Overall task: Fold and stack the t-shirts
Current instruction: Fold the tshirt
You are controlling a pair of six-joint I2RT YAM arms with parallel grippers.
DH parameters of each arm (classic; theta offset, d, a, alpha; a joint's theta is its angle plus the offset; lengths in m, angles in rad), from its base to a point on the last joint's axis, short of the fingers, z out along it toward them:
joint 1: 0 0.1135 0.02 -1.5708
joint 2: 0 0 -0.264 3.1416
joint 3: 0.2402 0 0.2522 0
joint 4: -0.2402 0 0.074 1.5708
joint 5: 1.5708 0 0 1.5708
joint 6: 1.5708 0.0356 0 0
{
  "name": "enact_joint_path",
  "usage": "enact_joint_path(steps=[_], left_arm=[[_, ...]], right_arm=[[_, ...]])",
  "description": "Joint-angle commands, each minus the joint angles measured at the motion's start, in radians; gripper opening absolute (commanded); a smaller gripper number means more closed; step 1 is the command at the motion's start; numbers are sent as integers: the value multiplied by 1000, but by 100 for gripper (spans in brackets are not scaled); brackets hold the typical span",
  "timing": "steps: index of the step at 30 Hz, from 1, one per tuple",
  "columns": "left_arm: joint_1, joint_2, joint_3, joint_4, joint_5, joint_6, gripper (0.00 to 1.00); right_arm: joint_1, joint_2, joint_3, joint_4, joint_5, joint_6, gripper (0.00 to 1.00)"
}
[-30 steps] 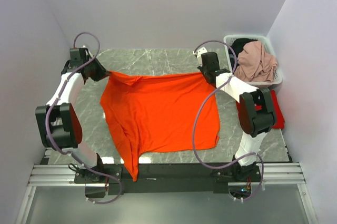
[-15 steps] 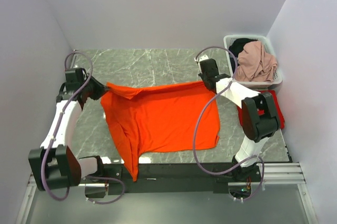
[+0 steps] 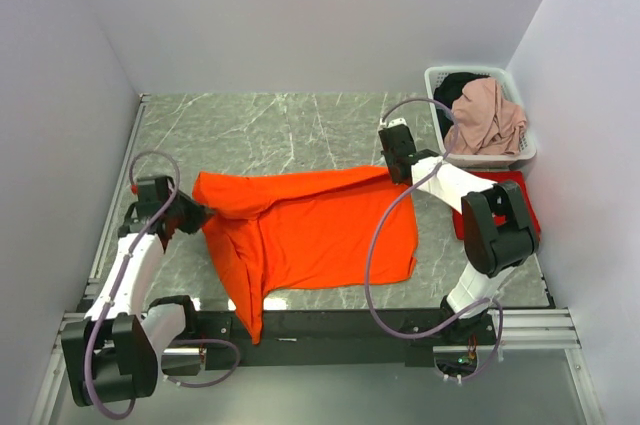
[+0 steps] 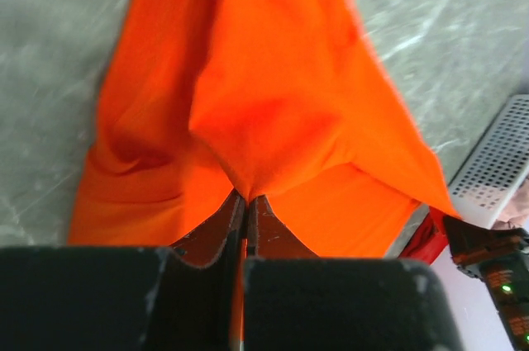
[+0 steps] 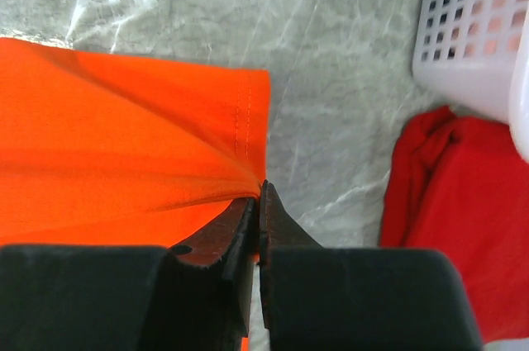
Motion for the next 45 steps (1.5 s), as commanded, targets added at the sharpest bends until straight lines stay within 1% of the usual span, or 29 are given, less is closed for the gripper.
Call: enact_joint_path(steps=[1,4,5,7,8,9,10,11,13,14,15,17,18,20,22,24,28,29,31,32,38,40,41,45], left_arm=[[4,-5,-82,111,46,-60,1],[3,11,-110,147,77,-72,1],[4,18,-111,145,88,-74,3],[4,25,-110,134,89,-71,6],[4,15,-107,112,83,-71,11],[4,4,-98,101,82,-62,13],[3,-8,-88,87,73,-56,16],[4,-21,-78,40,63,-46,23],[3,-59,-32,-16,28,-10,35],[3,-80,-16,-42,16,3,49],[4,-93,16,-97,-9,27,56],[3,-111,48,-140,-47,55,69],[3,-119,80,-177,-73,84,76],[3,-117,105,-189,-156,109,79],[6,-99,136,-171,-209,141,79],[9,-56,163,-145,-231,173,79],[9,70,198,-13,-242,214,75],[9,135,205,18,-242,222,74],[10,206,235,62,-227,254,73],[9,279,249,99,-225,262,73],[10,529,363,145,-211,314,72],[9,573,389,144,-234,325,72],[10,605,393,145,-242,328,70],[7,653,406,174,-222,340,64]], right_arm=[[7,18,11,-25,33,103,8],[6,49,21,-48,26,113,9],[6,52,23,-55,15,117,19],[6,46,27,-76,-11,136,31],[6,41,30,-88,-39,151,49],[6,37,49,-107,-60,169,55],[6,22,57,-145,-83,200,57],[6,12,63,-163,-102,217,61],[3,-27,75,-209,-134,269,63],[1,-46,73,-216,-149,280,63],[-5,-64,61,-217,-178,291,63],[-20,-124,43,-197,-226,307,63],[-52,-139,31,-190,-253,314,63],[-91,-169,20,-164,-356,338,63],[-149,-201,0,-118,-424,372,62],[-178,-218,-18,-85,-494,396,61],[-223,-201,-14,-30,-524,441,58],[-229,-189,-8,-24,-534,450,58],[-239,-152,-5,-3,-534,478,57],[-249,-138,1,4,-528,487,56],[-272,-25,49,1,-502,515,56],[-273,0,58,-2,-496,515,56],[-272,9,66,-4,-493,515,56],[-273,52,90,-9,-478,519,56]])
